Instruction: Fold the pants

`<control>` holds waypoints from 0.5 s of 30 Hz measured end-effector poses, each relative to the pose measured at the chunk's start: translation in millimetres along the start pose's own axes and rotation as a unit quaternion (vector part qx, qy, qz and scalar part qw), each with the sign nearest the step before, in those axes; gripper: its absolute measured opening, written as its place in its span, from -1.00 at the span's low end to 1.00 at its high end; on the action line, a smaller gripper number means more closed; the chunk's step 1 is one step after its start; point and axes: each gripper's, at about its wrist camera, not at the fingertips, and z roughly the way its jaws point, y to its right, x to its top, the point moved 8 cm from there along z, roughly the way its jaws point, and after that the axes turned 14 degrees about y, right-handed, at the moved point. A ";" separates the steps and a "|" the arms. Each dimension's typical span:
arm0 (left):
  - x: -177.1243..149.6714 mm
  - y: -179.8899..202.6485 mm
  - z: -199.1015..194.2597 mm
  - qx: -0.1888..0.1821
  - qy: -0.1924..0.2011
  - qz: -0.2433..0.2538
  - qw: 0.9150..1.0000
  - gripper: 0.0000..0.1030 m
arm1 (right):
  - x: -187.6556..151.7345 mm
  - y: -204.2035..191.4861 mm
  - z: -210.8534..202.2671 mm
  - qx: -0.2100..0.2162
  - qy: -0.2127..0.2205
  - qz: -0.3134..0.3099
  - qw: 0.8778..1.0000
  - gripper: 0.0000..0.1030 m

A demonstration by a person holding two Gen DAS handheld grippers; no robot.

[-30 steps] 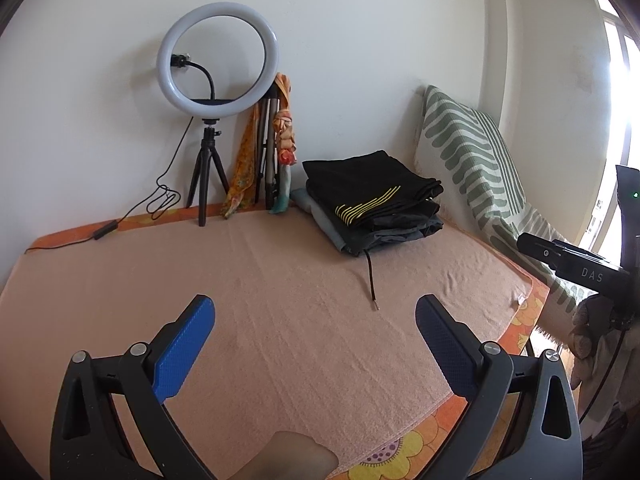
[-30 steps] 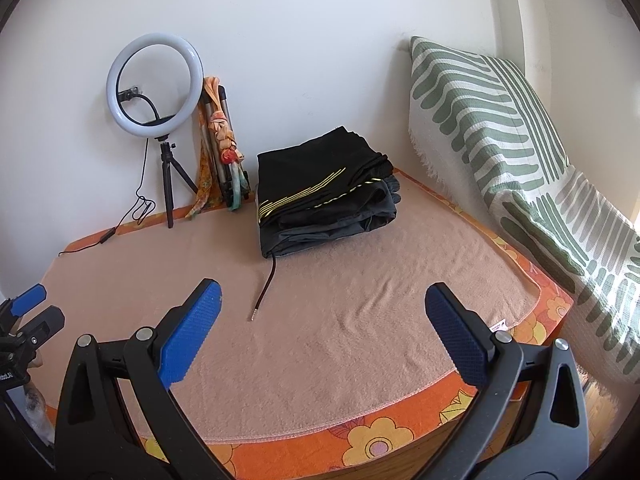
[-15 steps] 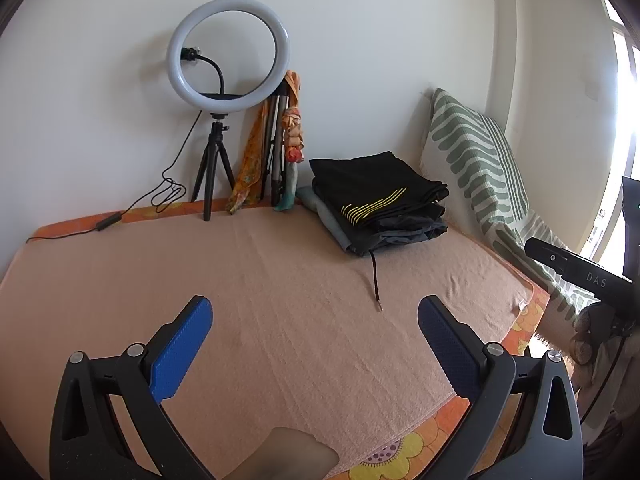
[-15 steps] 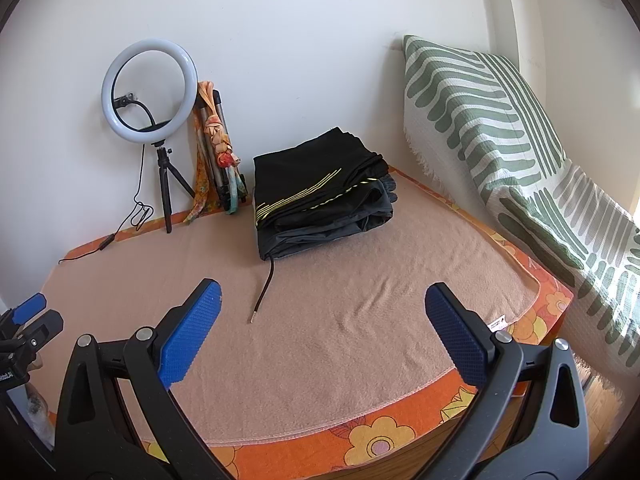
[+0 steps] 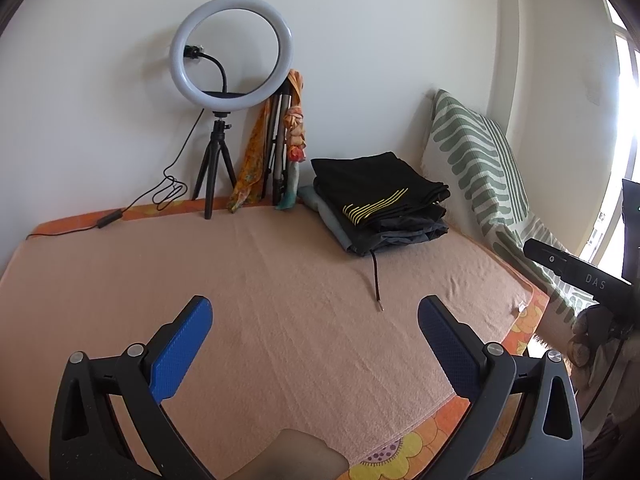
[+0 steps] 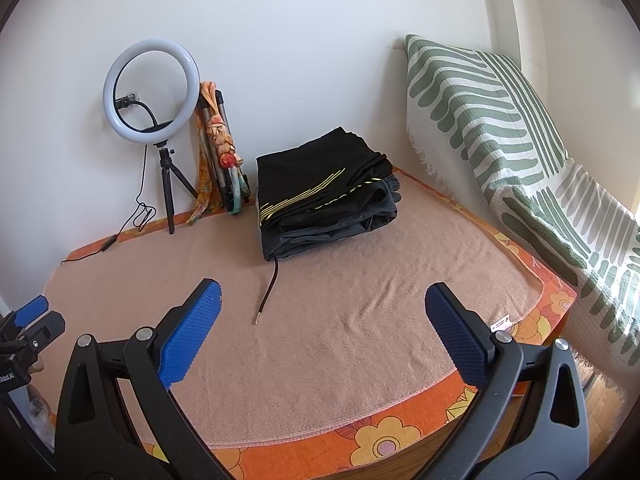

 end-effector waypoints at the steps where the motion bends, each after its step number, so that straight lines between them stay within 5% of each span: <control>1: -0.1 0.1 0.0 0.000 0.000 0.000 1.000 0.99 | 0.1 -0.2 0.0 0.000 0.000 0.000 1.000 1.00; 15: -1.1 -6.4 1.1 0.012 0.000 -0.005 1.000 0.99 | 1.1 -3.2 2.2 0.003 0.000 -0.001 1.000 1.00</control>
